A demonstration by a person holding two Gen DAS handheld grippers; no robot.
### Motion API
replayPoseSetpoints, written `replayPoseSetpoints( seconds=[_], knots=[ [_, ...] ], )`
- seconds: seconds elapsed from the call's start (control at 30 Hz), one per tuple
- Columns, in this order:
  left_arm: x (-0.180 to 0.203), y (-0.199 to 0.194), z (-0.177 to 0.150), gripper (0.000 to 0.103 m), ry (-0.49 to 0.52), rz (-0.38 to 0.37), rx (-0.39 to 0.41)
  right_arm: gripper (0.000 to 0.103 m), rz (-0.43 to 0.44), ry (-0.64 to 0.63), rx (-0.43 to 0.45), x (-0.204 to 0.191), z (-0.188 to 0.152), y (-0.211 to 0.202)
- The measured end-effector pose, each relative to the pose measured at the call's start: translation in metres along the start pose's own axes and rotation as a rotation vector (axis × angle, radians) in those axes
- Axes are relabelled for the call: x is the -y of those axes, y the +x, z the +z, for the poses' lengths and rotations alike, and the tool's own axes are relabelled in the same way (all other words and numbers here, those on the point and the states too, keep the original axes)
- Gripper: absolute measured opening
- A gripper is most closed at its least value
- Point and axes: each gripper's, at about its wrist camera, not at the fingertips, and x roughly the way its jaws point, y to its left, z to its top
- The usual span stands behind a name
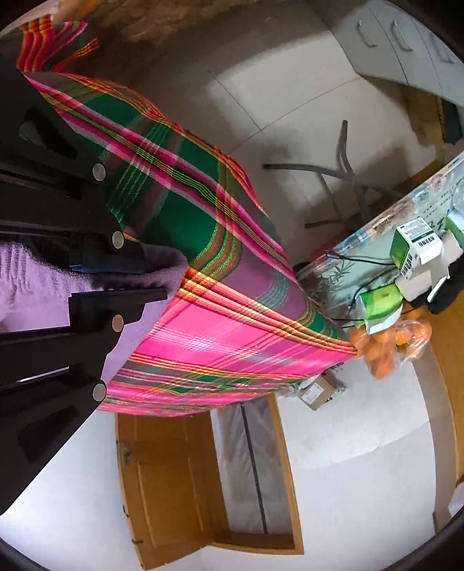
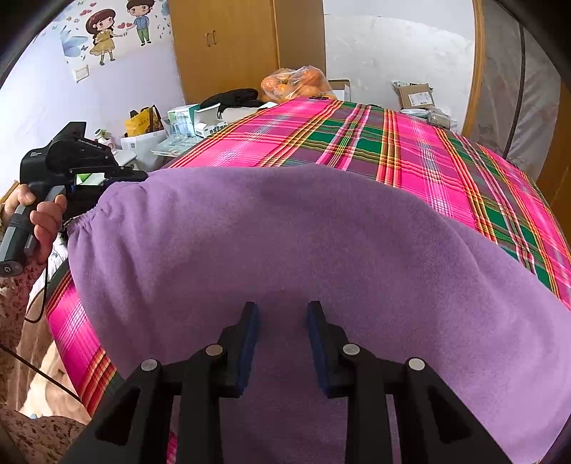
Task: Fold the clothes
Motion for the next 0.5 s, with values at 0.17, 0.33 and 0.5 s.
replayPoseSetpoints(
  seconds=[0.17,0.33,0.5],
  knots=[
    [0.010,-0.019,-0.002,0.011,0.010,0.072,0.051,0.029,0.011,0.010,0.015,0.004,0.002,-0.007],
    [0.027,-0.047,-0.027,0.011,0.137,0.088,0.088,0.029,0.123,-0.031,0.046,-0.010,0.003,-0.013],
    [0.038,-0.059,-0.064,0.023,0.252,0.041,0.053,0.030,0.215,-0.120,-0.001,-0.037,-0.006,-0.003]
  ],
)
